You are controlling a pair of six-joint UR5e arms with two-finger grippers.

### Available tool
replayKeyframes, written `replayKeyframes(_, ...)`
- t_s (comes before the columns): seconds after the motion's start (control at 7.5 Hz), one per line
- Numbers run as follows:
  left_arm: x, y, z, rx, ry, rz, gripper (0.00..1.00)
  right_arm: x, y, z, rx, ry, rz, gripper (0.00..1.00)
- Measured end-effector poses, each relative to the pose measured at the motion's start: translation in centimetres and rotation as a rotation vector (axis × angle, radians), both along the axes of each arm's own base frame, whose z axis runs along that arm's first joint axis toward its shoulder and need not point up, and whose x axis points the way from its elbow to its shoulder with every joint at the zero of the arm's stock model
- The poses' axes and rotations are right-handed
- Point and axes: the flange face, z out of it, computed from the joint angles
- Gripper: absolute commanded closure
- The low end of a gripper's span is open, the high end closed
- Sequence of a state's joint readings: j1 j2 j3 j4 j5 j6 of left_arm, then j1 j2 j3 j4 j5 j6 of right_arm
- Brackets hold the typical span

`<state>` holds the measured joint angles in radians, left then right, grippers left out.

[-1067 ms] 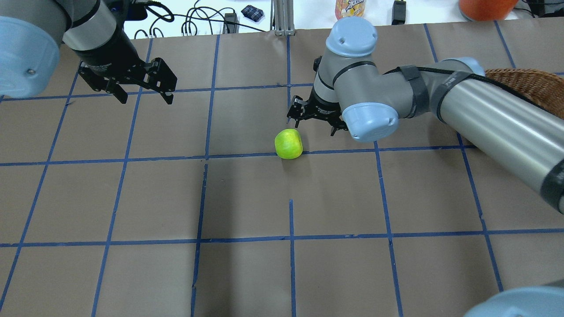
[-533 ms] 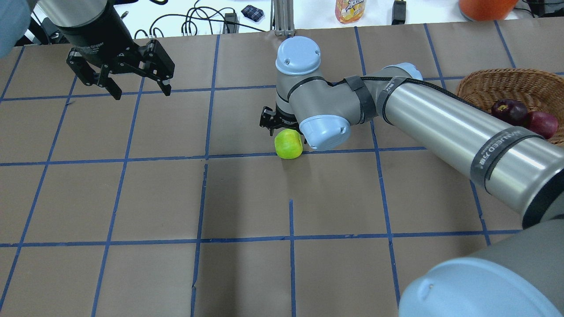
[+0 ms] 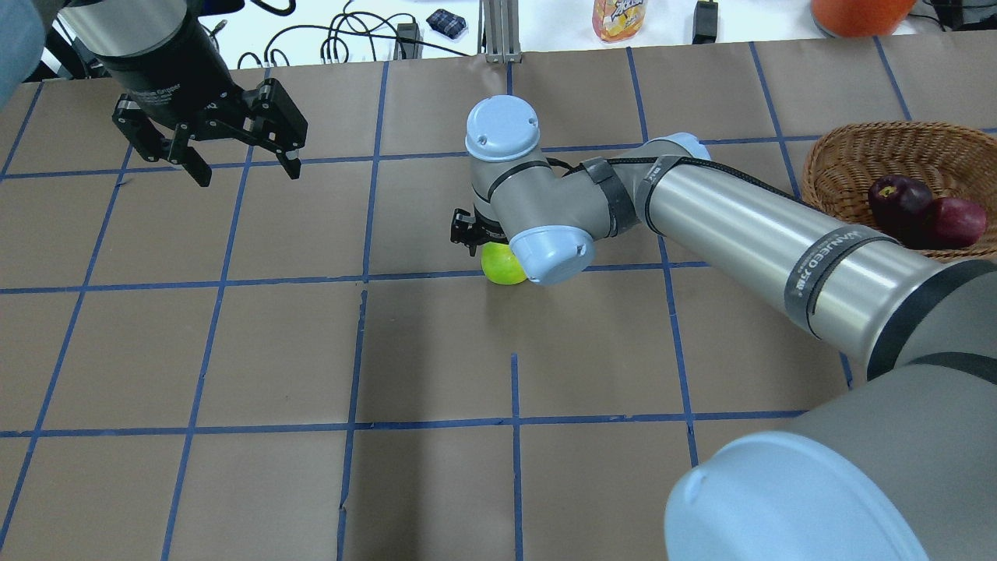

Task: Put all apples into basket
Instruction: 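Grasp and lift the green apple with the right gripper, then carry the green apple into the basket and open the right gripper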

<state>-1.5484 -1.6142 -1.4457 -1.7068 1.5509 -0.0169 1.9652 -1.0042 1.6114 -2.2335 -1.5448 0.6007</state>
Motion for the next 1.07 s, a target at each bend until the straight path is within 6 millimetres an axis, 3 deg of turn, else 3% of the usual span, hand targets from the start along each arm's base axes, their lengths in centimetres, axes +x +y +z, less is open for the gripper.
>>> replayKeyframes(0.13,0.0,0.1,-0.1,0.002,-0.001,0.008,0.0,0.0,0.0,-0.1,0.0,0.005,0.01,0.4)
replayKeyframes(0.53,0.0,0.2,-0.1,0.001,-0.004,0.009,0.0,-1.4,-0.8,1.1,-0.021,0.049,0.048,0.4)
replayKeyframes(0.67,0.0,0.1,0.1,-0.004,-0.005,0.008,0.0,-4.2,-1.9,2.8,-0.022,0.074,0.055,0.4)
replayKeyframes(0.8,0.0,0.3,0.7,-0.016,-0.008,0.008,0.0,-8.9,-3.3,4.9,-0.007,0.095,0.078,0.4)
replayKeyframes(1.07,0.4,0.8,1.6,-0.034,-0.038,0.01,0.0,-22.0,-5.8,8.5,0.037,0.117,0.191,0.4)
